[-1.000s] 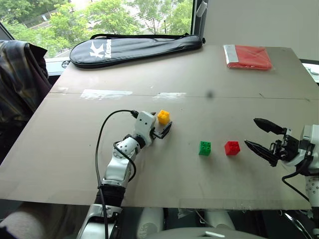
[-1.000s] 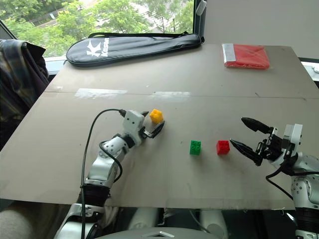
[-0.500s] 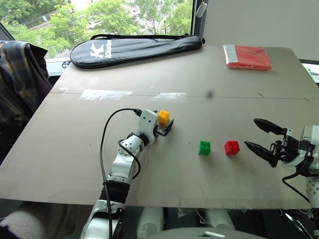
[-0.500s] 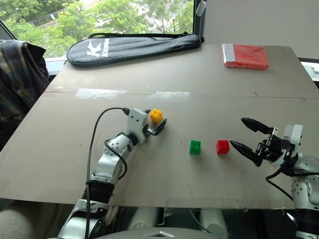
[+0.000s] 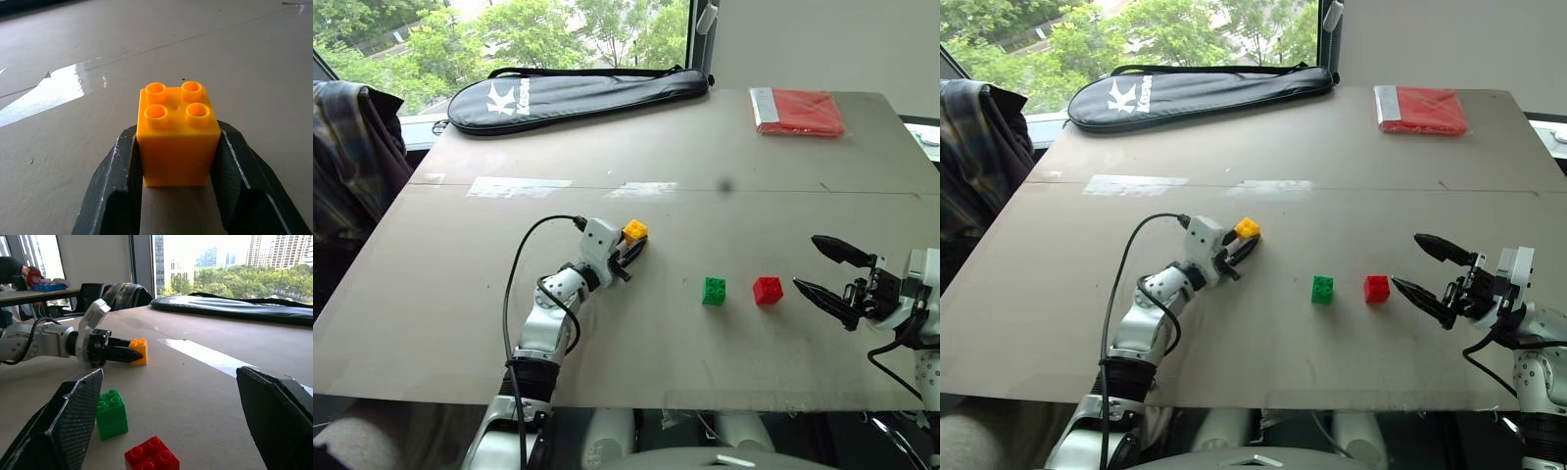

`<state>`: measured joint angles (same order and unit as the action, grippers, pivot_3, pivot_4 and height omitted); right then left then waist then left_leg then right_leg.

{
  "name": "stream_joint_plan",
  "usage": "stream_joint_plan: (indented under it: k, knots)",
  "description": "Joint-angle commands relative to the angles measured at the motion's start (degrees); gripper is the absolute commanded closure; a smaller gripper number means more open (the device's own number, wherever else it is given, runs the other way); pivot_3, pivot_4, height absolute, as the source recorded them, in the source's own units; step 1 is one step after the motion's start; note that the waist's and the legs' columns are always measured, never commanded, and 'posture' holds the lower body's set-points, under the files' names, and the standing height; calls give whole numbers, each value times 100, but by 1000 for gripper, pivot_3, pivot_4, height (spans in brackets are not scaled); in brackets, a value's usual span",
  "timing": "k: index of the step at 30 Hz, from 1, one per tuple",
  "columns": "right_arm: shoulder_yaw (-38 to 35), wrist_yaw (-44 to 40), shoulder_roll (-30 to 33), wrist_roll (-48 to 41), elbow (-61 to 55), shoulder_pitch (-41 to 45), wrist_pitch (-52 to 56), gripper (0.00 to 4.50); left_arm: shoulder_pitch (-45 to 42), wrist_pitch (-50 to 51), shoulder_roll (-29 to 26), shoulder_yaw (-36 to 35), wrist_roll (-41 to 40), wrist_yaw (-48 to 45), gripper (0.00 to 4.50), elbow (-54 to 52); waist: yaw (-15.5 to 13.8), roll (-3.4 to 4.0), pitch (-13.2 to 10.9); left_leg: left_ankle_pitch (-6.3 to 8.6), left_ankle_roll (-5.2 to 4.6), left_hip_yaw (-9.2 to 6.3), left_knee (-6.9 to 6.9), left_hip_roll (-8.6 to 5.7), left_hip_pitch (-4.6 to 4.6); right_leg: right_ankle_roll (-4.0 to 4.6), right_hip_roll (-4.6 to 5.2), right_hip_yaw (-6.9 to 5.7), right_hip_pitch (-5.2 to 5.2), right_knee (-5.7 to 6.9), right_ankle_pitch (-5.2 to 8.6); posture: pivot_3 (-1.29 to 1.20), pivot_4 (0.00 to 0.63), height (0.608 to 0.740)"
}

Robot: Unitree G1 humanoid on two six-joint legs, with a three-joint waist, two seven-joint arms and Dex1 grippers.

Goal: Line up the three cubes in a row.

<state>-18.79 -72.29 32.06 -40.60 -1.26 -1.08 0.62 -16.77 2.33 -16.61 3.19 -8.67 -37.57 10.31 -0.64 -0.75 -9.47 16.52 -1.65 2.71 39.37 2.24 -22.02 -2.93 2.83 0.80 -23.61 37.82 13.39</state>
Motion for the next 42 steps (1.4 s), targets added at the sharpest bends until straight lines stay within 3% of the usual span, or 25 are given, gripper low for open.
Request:
stream_joint_plan:
  k: [1, 5, 9, 25, 32, 37, 42]
  knots:
    - [-76, -199, 190, -33, -165, -129, 22, 0, 111, -226, -410, 377, -365, -1367, 3189, -197, -2, 0, 0, 0, 0, 1, 0, 0, -1, 1, 0, -2, 0, -1, 1, 0, 150, 708]
    - [-25, -372, 321, -50, -176, -286, 166, 0, -3, -561, -791, 820, -586, -2856, 3189, -45, -14, 1, 1, 0, 0, 3, -1, 0, -5, 12, 1, -5, 0, -6, 7, 0, 150, 708]
    - [-69, -546, 385, -73, -123, -412, 165, 0, -309, -1080, -855, 1091, -476, -3558, 3189, 453, -15, 1, 1, 0, 0, 5, 0, -1, -6, 22, 2, -4, 1, -9, 13, 0, 150, 708]
    - [-220, -899, 374, -49, 221, -556, -120, 0, -1019, -1603, -639, 1283, -255, -4150, 3189, 1531, -10, 0, 0, 0, 0, 0, 0, -1, -6, 6, -1, -3, 0, -10, 4, 0, 150, 708]
    - [-210, -975, 397, -57, 336, -500, -166, 0, -1049, -1592, -595, 1228, -41, -3791, 13, 1663, -14, 2, 1, 0, 0, 0, 0, -1, -4, 7, 0, -2, 1, -8, 4, 0, 150, 708]
    - [-205, -1004, 396, -43, 367, -490, -184, 0, -954, -1596, -653, 1137, -97, -3672, 13, 1531, -12, 4, 3, 0, -1, -1, 1, -1, 4, 13, 0, 1, 4, -1, 8, 0, 150, 708]
    - [-188, -1034, 400, -14, 422, -448, -197, 0, -432, -1051, -1050, 724, -620, -3687, 13, 511, 54, 3, 2, 0, 0, -8, 1, 5, 7, 14, -3, 9, 1, 3, 8, 0, 150, 708]
